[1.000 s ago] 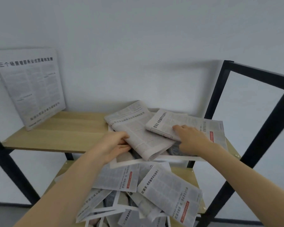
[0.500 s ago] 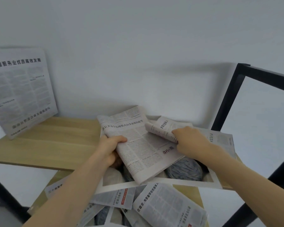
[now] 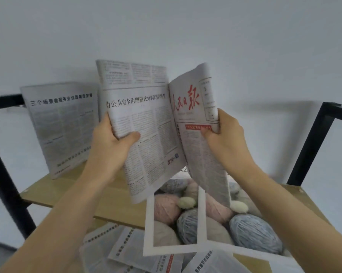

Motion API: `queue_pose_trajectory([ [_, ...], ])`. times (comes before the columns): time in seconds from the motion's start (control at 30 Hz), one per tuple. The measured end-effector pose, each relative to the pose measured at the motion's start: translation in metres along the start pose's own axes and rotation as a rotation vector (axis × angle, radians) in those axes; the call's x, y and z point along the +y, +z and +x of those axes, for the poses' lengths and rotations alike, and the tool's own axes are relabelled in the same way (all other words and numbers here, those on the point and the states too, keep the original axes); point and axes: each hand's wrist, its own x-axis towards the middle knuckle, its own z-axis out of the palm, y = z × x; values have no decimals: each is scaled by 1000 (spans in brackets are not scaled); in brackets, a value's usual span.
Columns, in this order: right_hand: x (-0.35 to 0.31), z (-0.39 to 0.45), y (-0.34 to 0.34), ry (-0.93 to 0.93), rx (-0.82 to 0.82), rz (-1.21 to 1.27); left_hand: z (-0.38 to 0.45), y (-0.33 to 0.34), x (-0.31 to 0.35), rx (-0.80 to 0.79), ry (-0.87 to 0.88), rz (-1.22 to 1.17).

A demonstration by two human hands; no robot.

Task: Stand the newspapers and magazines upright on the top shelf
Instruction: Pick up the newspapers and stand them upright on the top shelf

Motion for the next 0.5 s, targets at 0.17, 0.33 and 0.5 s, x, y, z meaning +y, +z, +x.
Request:
queue_pose_trajectory([
  [0.17,-23,12,60,-25,84,150,20,-43,-21,45,68,83],
  [0.33,-44,22,111,-21,118,257,44,-79,-52,63,111,145],
  [0.5,-60,26,156,-37,141,270,60,-102,-88,69,114,172],
])
